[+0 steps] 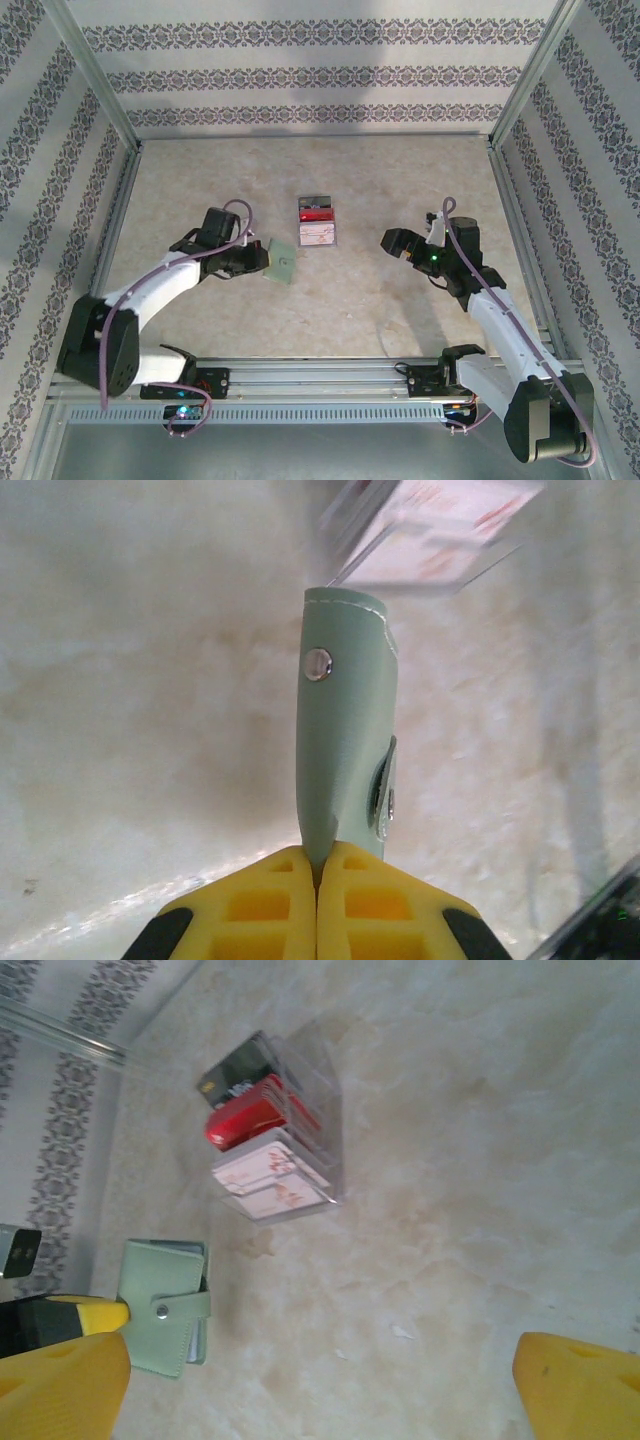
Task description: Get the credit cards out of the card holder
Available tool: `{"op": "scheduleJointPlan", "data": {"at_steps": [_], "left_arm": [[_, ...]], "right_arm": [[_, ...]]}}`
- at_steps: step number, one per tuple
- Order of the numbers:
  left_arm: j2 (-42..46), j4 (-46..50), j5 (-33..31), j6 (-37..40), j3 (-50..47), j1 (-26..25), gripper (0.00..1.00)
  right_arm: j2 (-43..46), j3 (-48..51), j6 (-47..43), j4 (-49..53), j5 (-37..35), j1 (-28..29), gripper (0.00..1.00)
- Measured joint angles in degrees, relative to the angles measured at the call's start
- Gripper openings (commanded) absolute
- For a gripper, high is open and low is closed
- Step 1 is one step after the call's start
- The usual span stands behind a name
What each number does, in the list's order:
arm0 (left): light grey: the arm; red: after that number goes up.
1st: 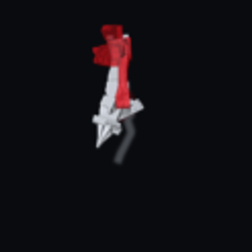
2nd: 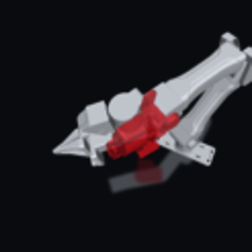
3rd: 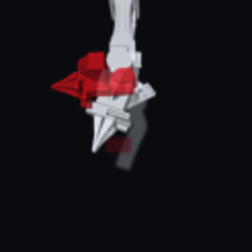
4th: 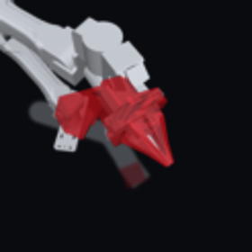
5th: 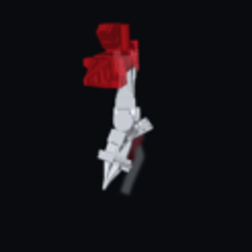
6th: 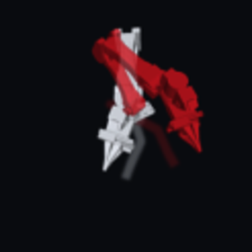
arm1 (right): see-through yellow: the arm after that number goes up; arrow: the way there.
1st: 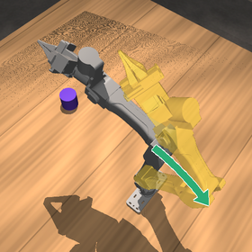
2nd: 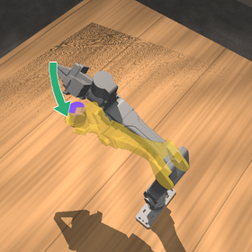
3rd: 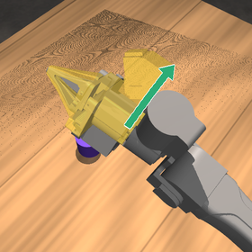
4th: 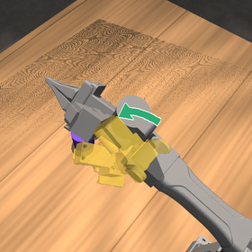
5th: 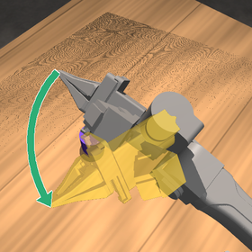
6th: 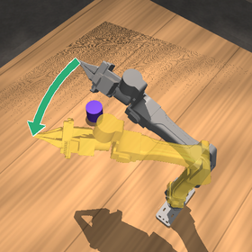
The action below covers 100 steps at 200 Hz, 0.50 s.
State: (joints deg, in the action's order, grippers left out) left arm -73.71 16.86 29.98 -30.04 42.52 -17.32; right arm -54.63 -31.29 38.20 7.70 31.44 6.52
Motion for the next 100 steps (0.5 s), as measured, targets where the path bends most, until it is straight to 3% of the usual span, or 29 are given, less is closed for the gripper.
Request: {"op": "scheduleJointPlan", "data": {"at_steps": [42, 100], "left_arm": [[10.27, -8.76, 0.52, -6.8, -0.02, -0.24, 0.0], [10.12, -28.5, 3.58, -18.49, 0.09, -2.03, 0.0]], "right_arm": [[-0.42, 1.84, 8.72, -14.19, 3.74, 3.15, 0.98], [-6.62, -1.97, 14.29, -29.22, 3.98, 12.57, 0.98]]}}
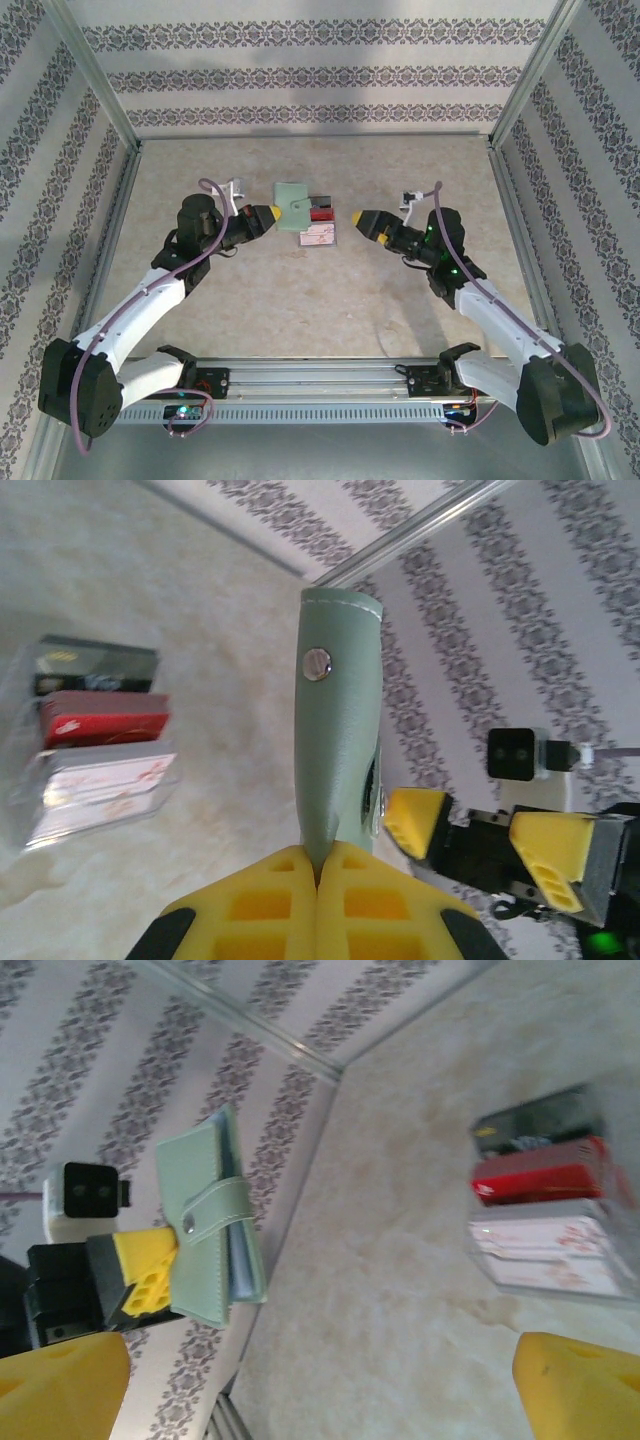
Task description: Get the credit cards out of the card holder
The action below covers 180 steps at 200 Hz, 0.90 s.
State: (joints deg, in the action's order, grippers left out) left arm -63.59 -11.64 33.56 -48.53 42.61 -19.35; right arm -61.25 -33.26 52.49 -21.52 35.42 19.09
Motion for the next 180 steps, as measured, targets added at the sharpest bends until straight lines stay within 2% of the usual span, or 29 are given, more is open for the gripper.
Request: {"op": "scheduleJointPlan", "data": {"at_steps": [42, 85, 180], "left_arm": [[-1.97, -7.26, 1.42, -4.55, 0.46, -2.58, 0.0], [-2.91, -8.79, 2.05, -5.99, 1.16, -4.11, 0.0], [-3.98, -10.25, 0.85, -7.1, 1.31, -5.09, 0.0]], "right_arm": [[-6.12, -4.87, 0.96, -6.64, 0.09, 4.35, 0.93], [-10.75, -8.61, 0.96, -8.5, 1.86, 6.34, 0.85], [-13.44, -10.84, 0.0, -9.22, 3.26, 10.05, 0.59]]}}
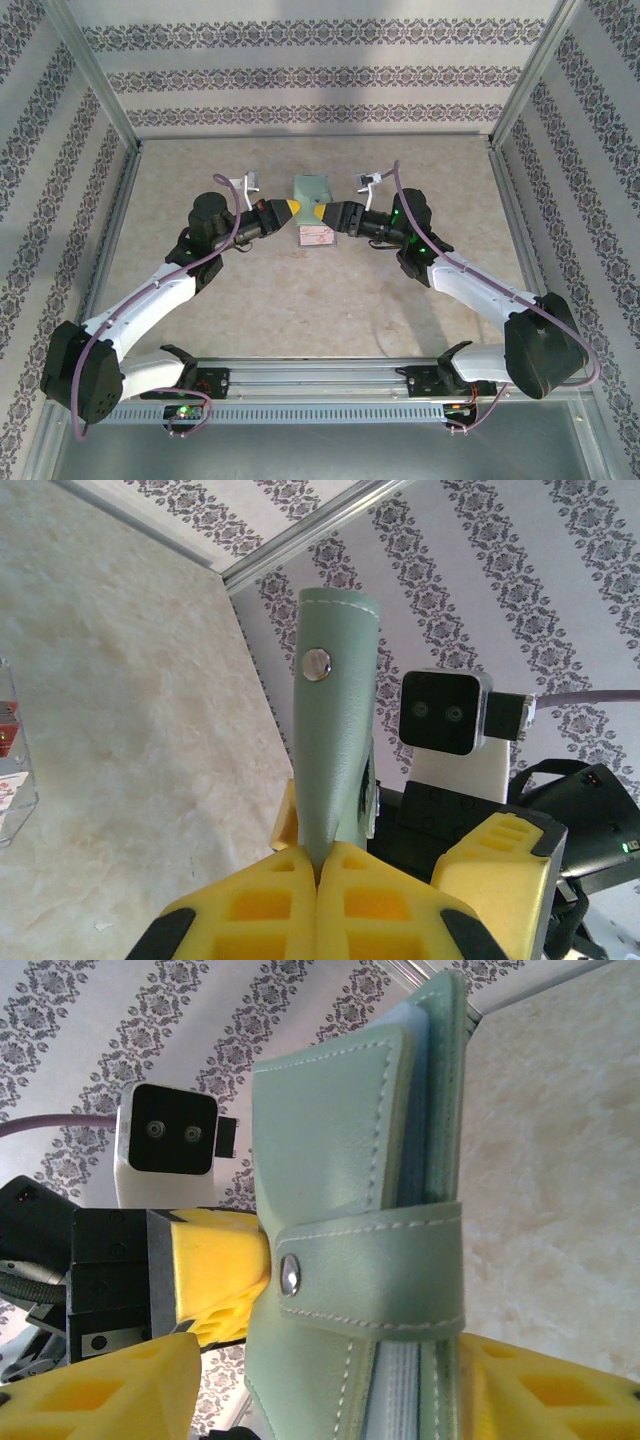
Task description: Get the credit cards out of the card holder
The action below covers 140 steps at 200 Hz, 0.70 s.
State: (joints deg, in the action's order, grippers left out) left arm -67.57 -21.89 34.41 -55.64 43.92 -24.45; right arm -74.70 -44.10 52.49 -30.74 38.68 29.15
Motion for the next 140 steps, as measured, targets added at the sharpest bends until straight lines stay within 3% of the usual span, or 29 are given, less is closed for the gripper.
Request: {"op": "scheduleJointPlan", "data": {"at_steps": [32, 81, 98, 140], "left_arm": [[-0.22, 0.0, -0.61, -0.17, 0.0, 0.0, 0.0], [-0.28, 0.11, -1.73, -0.07, 0.0, -0.35, 0.14], [-0.39, 1.01, -2.36, 0.37, 0.0, -0.35, 0.25], [0.74, 5.4, -3.56, 4.28, 1.14, -0.28, 0.6]], "right_arm": [[0.02, 0.0, 0.02, 0.04, -0.37, 0.0, 0.46], [0.02, 0.0, -0.26, 0.66, -1.46, 0.0, 0.11], [0.09, 0.0, -0.04, 0.44, -1.29, 0.0, 0.02], [1.03, 0.35, -0.11, 1.44, -0.26, -1.57, 0.0]]}}
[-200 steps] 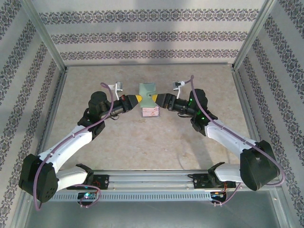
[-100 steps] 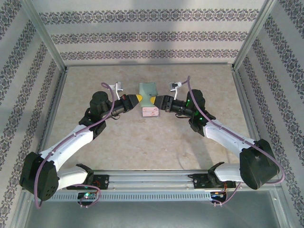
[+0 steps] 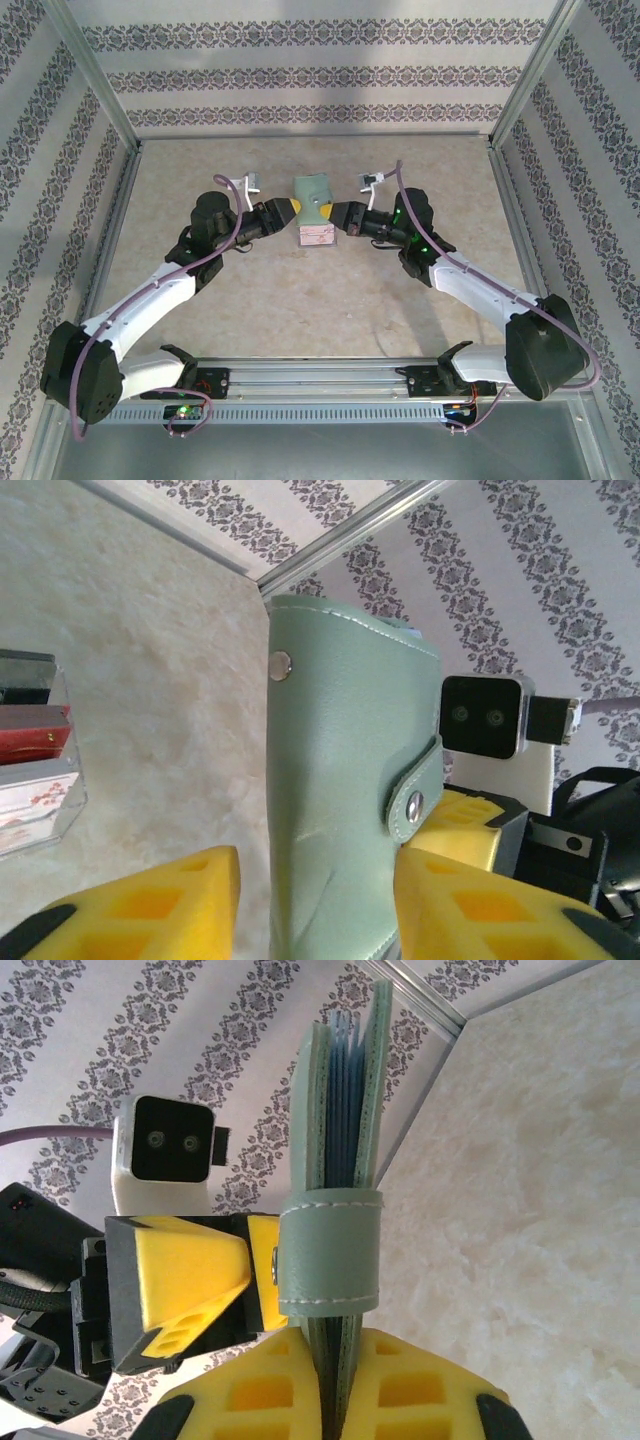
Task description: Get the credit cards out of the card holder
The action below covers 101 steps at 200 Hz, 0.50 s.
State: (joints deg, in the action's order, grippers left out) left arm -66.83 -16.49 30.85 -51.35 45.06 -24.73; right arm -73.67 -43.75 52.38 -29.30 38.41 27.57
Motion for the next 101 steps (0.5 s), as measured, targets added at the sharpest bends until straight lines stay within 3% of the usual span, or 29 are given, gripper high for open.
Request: {"op": "scheduleJointPlan", "data": {"at_steps": [37, 66, 101], "left_arm": [[5.14, 1.97, -0.46, 2.49, 0.66, 1.29, 0.81], [6.51, -0.11, 1.73, 2.67, 2.08, 1.99, 0.83], [2.78, -10.25, 7.34, -1.88, 2.25, 1.84, 0.82]], "right_arm": [[4.07, 1.46, 1.07, -0.44, 3.48, -5.2, 0.0], [6.67, 2.25, 4.15, -3.28, 7.48, -8.07, 0.0], [8.28, 2.27, 9.07, -8.52, 11.26, -8.17, 0.0]]}}
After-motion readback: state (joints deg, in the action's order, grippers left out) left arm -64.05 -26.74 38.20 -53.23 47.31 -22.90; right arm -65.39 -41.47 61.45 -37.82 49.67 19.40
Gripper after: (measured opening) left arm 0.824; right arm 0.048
